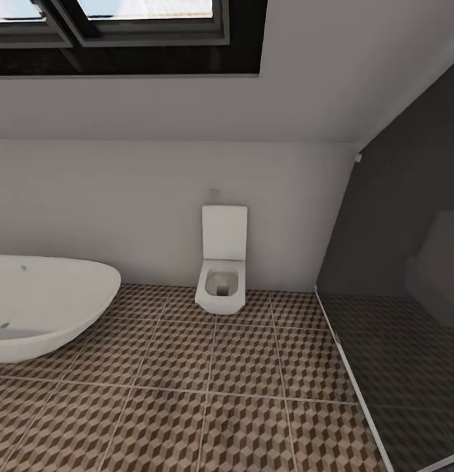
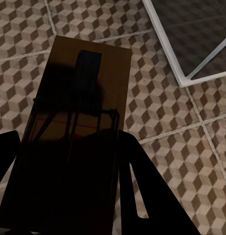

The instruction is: Take the four mousetraps from the cabinet in the bathroom and place them on the bathroom floor. Make sure all four end up on the same floor surface, and ensure that at least two of them are either under or directly next to the same bathroom sink.

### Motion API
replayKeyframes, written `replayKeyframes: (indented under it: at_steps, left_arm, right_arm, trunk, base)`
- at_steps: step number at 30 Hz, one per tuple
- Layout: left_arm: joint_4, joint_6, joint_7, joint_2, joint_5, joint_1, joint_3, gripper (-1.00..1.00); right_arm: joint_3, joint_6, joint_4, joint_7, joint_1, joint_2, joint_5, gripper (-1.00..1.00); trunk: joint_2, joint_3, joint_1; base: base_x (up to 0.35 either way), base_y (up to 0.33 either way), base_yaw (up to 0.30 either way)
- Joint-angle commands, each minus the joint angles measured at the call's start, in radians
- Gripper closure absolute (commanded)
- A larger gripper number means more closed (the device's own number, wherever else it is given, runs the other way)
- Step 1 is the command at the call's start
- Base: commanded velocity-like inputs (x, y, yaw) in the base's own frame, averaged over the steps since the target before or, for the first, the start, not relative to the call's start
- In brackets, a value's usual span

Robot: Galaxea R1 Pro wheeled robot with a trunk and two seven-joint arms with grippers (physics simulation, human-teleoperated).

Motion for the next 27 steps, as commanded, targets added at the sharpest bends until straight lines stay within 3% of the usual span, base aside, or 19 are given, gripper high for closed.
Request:
replayKeyframes:
  at_steps: [1, 27]
  left_arm:
    - [0.006, -0.003, 0.006, 0.001, -0.001, -0.001, -0.01, 1.0]
    - [0.018, -0.003, 0.006, 0.004, -0.001, -0.001, -0.01, 1.0]
  right_arm:
    - [0.009, -0.001, 0.0, -0.008, -0.001, 0.0, -0.002, 1.0]
    - [0.008, -0.001, 0.0, -0.008, -0.001, 0.0, -0.002, 1.0]
  trunk:
    - [-0.002, -0.002, 0.001]
    - [-0.002, -0.002, 0.001]
  base:
    - [0.001, 0.0, 0.0]
    - [0.0, 0.0, 0.0]
